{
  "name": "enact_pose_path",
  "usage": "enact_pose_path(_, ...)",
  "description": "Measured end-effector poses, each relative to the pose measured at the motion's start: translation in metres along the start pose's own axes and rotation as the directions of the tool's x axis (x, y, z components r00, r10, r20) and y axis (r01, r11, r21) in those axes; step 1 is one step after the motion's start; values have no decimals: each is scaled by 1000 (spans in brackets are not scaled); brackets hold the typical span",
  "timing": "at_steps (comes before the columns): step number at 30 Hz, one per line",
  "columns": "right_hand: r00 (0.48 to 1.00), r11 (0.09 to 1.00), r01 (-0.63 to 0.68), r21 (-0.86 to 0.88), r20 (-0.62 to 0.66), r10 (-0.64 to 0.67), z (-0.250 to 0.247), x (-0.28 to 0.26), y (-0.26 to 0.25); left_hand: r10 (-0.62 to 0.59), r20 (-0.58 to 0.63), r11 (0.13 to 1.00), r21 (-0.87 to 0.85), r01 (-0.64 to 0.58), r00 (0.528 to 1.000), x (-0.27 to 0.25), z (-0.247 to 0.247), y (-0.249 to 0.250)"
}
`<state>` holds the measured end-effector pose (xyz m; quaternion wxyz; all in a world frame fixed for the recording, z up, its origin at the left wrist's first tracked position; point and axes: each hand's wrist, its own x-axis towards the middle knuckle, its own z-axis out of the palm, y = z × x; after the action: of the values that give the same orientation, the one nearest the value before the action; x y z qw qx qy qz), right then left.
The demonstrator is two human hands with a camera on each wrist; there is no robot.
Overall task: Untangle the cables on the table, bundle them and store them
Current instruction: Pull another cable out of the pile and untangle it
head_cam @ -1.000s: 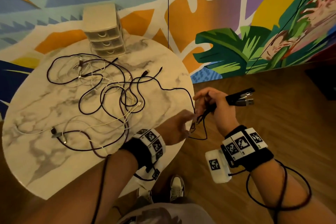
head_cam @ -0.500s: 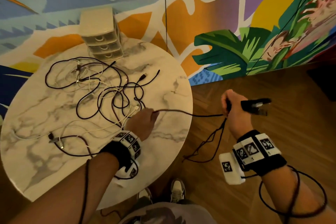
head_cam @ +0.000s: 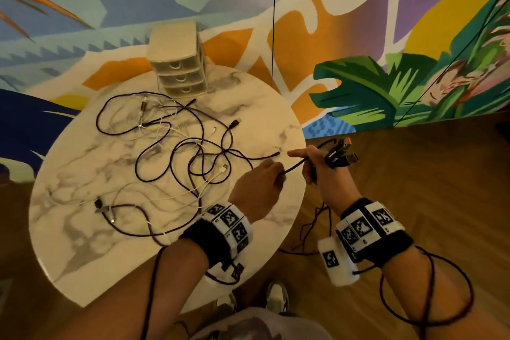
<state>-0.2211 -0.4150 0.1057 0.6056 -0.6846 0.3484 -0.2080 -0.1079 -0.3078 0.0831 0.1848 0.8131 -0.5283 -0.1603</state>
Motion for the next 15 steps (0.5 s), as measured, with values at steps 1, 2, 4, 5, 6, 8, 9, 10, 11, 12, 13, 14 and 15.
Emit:
enact_pose_path(1, 1000, 1000, 11, 12, -25, -11, -1, 0, -1, -48, 7, 998, -48, 49, 999, 1, 8, -18)
enact_pose_path(2, 998, 999, 17, 39, -62, -15, -4, 0, -2, -118, 16, 988, -99, 119, 993, -1, 13, -35)
enact_pose_path(4, 990, 997, 8, 82, -141, 3, -11, 1, -6, -259, 56, 940, -214, 265, 964, -12, 22, -71)
enact_pose_path(5, 986, 995, -1, 96, -168, 17, -14, 1, -8, -301, 78, 918, -247, 311, 950, -18, 23, -85)
enact_pose_path(6, 983, 993, -6, 114, -184, 27, -18, 1, -10, -319, 90, 908, -257, 332, 943, -21, 19, -94)
enact_pose_path(8, 976, 989, 5, 150, -214, 27, -23, 2, -12, -332, 24, 898, -296, 324, 943, -16, 0, -99)
enact_pose_path(9, 971, 985, 21, 170, -237, 20, -25, 2, -11, -343, -61, 893, -329, 306, 937, -9, -13, -99)
enact_pose_path(10, 964, 982, 44, 184, -267, 7, -26, 4, -10, -359, -163, 889, -359, 284, 919, 0, -27, -99)
enact_pose_path(11, 954, 980, 65, 191, -299, -5, -27, 5, -10, -372, -251, 887, -379, 263, 894, 8, -38, -101)
enact_pose_path(12, 942, 976, 85, 200, -336, -13, -29, 6, -10, -372, -308, 892, -381, 245, 876, 13, -45, -107)
enact_pose_path(13, 927, 969, 106, 222, -374, -16, -31, 8, -11, -373, -314, 897, -361, 254, 873, 14, -45, -117)
enact_pose_path(14, 911, 960, 126, 250, -412, -12, -34, 10, -13, -389, -270, 899, -319, 299, 881, 12, -42, -130)
enact_pose_path(15, 893, 951, 142, 276, -450, -3, -38, 11, -15, -419, -190, 895, -252, 368, 888, 6, -35, -142)
